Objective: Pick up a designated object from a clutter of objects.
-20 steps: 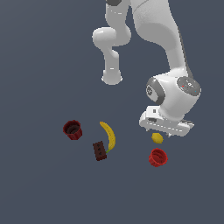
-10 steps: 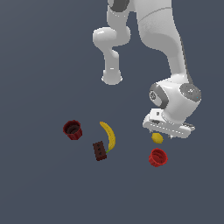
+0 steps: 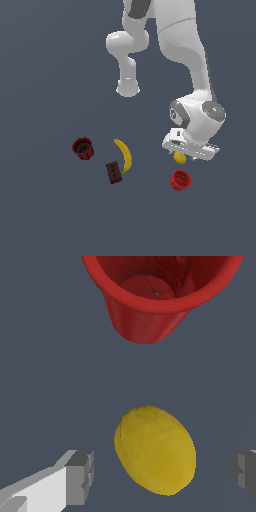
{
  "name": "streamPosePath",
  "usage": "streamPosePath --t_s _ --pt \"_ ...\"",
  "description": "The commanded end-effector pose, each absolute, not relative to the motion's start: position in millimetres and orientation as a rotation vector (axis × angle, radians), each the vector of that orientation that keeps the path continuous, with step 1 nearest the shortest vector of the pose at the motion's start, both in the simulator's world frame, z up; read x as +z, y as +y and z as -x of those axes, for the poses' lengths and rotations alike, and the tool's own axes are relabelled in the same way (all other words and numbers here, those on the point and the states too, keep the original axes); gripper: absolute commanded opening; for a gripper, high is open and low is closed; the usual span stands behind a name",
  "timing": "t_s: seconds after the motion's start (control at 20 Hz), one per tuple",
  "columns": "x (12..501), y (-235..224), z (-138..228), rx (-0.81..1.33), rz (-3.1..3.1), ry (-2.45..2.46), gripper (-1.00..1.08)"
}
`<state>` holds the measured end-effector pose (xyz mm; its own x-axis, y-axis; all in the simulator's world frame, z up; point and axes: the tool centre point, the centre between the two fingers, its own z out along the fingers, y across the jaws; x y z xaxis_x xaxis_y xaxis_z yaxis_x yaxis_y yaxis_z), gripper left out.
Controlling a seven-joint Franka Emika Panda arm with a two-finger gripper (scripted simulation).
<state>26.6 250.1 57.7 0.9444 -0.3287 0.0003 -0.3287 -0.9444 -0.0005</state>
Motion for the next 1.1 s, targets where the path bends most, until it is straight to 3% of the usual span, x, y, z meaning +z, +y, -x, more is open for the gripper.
streamPosePath --t_s 0.0,0.35,0.4,1.05 --pt "44 250 -26 0.001 3.098 0.524 1.0" --pt "28 250 -27 0.0 3.097 0.526 1.0" --pt "28 250 -27 0.0 3.097 0.526 -1.0" --pt "31 250 -26 0.0 3.097 0.525 -1.0"
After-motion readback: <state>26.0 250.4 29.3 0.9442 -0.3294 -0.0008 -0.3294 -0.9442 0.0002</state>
